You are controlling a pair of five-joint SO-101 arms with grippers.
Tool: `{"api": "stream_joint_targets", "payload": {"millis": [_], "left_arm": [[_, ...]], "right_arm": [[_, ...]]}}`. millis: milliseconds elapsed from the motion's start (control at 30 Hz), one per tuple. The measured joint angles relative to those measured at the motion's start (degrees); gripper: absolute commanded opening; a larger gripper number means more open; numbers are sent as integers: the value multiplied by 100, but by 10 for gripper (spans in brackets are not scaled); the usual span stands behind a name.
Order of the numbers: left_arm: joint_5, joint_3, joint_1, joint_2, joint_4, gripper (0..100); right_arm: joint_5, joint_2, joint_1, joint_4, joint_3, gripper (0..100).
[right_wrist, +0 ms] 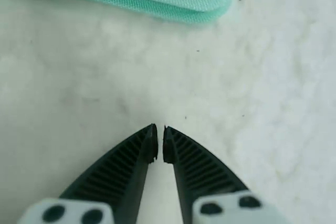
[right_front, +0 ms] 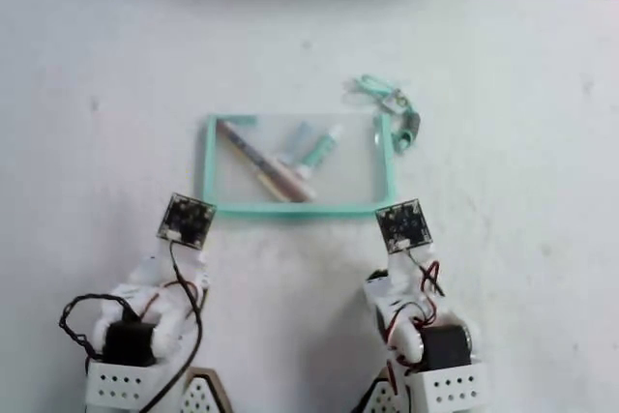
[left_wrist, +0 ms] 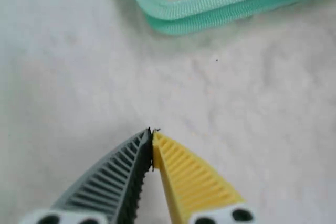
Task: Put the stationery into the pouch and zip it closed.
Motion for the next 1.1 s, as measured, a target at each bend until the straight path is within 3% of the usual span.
{"api": "stream_joint_targets", "payload": {"millis": [233,433,1100], "left_arm": [[0,0,0,0,0,24],[0,0,0,0,9,24],[0,0,0,0,9,24]], "right_arm": [[0,0,0,0,0,19],[35,0,404,0,0,19],[35,0,457,0,0,22]]}}
